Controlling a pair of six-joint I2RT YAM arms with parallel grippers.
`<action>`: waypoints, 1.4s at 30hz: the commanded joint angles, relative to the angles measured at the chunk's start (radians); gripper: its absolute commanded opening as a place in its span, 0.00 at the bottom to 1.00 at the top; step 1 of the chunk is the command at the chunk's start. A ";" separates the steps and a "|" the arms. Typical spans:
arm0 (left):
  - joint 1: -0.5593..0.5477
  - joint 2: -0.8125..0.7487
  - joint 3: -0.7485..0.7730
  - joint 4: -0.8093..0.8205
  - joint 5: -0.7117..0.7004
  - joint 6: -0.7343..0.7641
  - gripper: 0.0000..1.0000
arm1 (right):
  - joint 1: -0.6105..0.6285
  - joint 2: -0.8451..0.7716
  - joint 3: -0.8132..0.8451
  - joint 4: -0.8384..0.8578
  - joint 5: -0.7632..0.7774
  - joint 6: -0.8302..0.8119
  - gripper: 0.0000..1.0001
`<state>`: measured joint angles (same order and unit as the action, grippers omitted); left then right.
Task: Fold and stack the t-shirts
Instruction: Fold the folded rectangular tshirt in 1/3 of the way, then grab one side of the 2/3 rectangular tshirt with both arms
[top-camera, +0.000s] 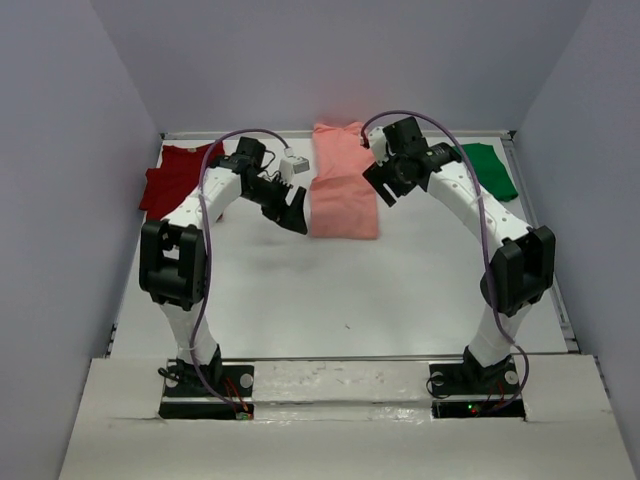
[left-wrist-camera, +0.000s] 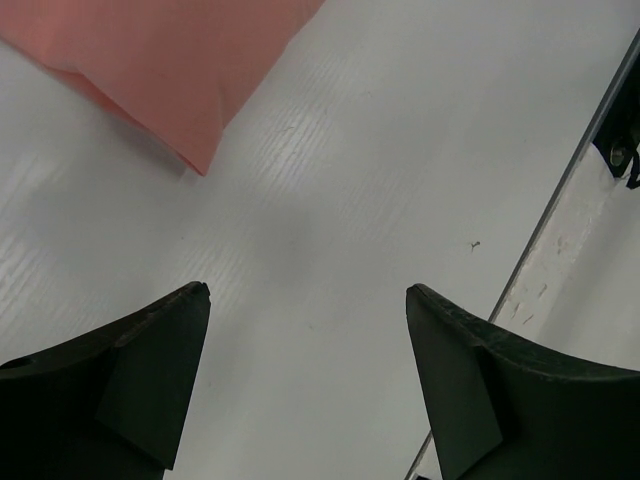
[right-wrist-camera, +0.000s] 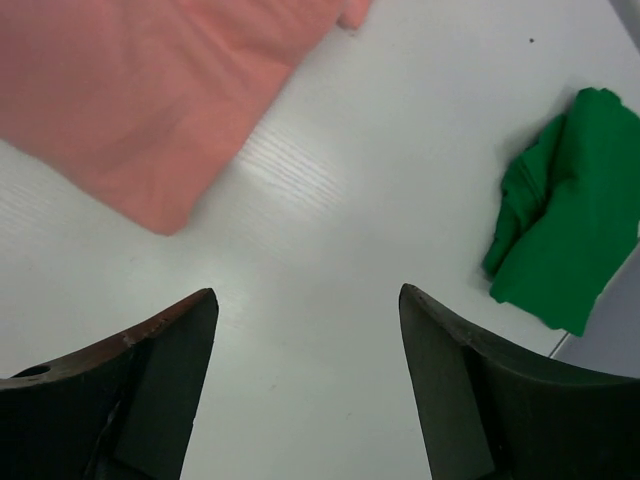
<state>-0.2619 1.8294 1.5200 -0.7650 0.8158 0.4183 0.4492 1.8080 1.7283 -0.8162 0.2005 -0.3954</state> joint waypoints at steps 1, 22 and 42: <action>-0.010 0.034 0.042 0.007 0.062 0.011 0.88 | -0.049 -0.050 0.051 -0.084 -0.134 0.107 0.76; -0.082 0.175 -0.006 0.354 -0.104 -0.177 0.58 | -0.199 0.238 0.088 -0.213 -0.788 0.207 0.71; -0.117 0.162 -0.093 0.374 -0.256 -0.161 0.37 | -0.208 0.257 0.045 -0.210 -0.918 0.194 0.69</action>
<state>-0.3782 2.0716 1.4460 -0.3862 0.6147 0.2455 0.2432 2.0987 1.7805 -1.0210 -0.6552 -0.2016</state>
